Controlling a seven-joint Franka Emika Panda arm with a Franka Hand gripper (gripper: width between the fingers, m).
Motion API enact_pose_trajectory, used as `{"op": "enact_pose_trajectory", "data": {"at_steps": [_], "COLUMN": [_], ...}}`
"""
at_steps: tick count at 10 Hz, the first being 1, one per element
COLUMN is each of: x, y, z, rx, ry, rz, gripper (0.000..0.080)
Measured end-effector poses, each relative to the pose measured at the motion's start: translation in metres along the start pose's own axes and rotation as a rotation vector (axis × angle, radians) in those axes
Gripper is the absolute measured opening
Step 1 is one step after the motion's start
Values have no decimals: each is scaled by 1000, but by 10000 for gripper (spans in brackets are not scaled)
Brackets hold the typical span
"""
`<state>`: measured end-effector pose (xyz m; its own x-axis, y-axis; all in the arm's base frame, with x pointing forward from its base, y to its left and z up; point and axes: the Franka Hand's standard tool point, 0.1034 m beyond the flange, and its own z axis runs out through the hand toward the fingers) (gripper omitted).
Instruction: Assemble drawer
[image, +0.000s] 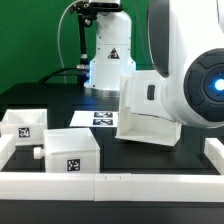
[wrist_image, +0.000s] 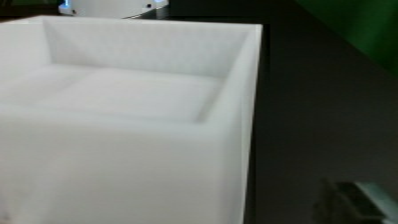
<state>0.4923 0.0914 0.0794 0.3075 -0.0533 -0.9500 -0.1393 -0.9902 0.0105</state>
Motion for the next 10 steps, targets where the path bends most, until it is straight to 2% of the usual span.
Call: {"op": "enact_pose_trajectory", "data": {"at_steps": [1, 4, 5, 6, 7, 9, 10], "x": [0, 11, 23, 24, 23, 14, 10], "y": [0, 4, 1, -1, -5, -6, -9], "z": [0, -5, -20, -36, -53, -79, -98], "rx": [0, 21, 39, 49, 54, 49, 48], "ry": [1, 33, 139, 230, 334, 480, 602], "rz": [0, -7, -35, -69, -105, -153, -178], "gripper": [625, 645, 649, 649, 649, 649, 649]}}
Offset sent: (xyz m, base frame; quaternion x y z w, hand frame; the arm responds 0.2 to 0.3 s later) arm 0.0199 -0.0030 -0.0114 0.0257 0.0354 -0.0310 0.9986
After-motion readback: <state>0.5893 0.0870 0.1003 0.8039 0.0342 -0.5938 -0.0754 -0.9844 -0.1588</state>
